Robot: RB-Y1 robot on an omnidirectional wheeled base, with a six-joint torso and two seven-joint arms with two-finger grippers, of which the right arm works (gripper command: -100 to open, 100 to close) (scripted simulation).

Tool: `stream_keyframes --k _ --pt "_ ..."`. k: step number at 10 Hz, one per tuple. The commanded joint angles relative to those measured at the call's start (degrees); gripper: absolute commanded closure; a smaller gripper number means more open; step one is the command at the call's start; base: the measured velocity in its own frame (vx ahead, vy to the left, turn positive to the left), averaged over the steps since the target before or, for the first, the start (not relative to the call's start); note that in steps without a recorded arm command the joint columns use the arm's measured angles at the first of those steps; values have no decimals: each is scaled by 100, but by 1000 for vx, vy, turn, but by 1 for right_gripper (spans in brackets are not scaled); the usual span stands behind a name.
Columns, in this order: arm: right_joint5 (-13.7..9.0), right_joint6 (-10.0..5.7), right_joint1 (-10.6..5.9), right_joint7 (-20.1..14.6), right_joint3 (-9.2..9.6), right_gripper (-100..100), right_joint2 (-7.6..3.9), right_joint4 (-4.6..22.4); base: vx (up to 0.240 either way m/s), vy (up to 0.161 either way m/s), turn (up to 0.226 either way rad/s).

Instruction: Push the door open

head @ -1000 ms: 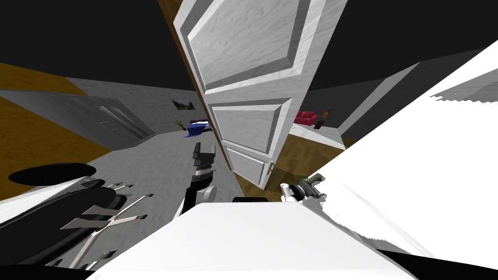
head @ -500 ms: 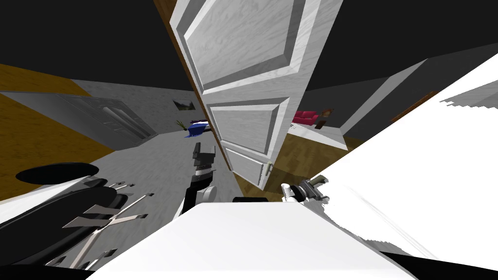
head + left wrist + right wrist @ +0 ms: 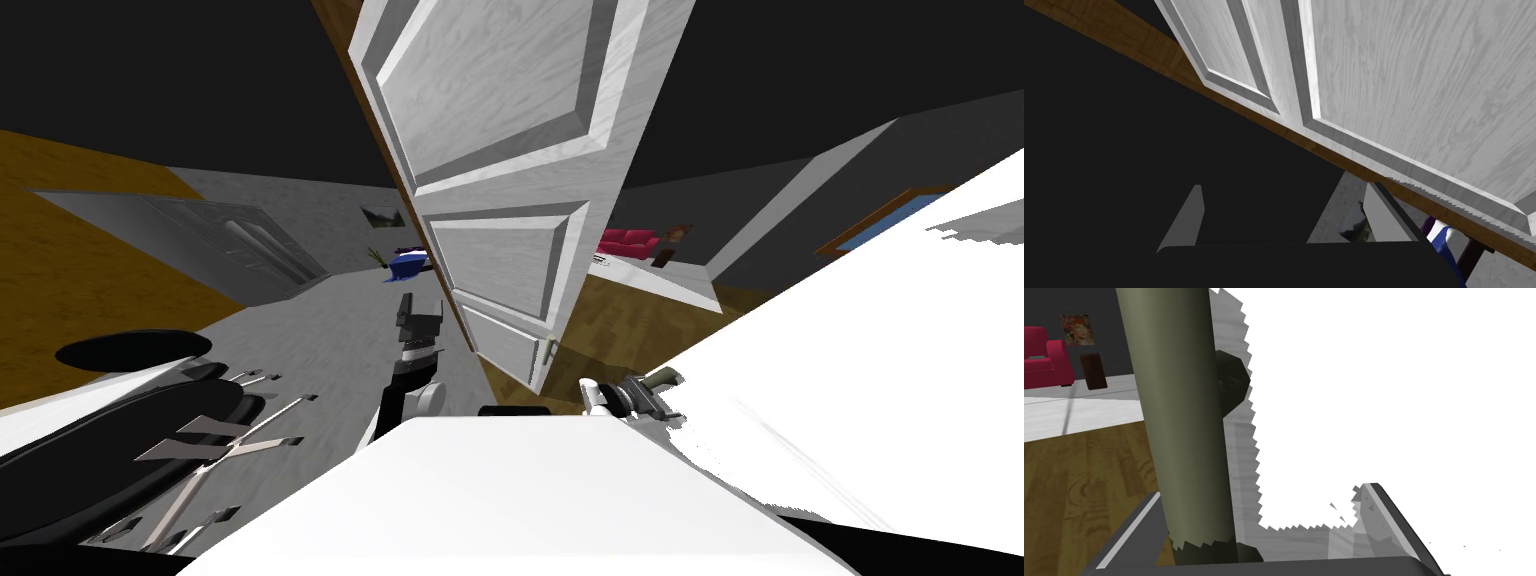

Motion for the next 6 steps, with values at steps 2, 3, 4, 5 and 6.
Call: stream_keyframes --k 2,3,4,5,6 --pt "-128 -225 15 16 -197 100 -61 98 43 -73 47" --pt "-128 -225 15 16 -197 100 -61 93 9 -38 3" --pt "-251 -365 -43 54 -348 100 -46 167 35 -82 94" --pt "-251 -365 -43 54 -348 100 -46 167 37 -81 65" --pt "-311 -434 -73 73 -421 100 -36 203 38 -76 51"
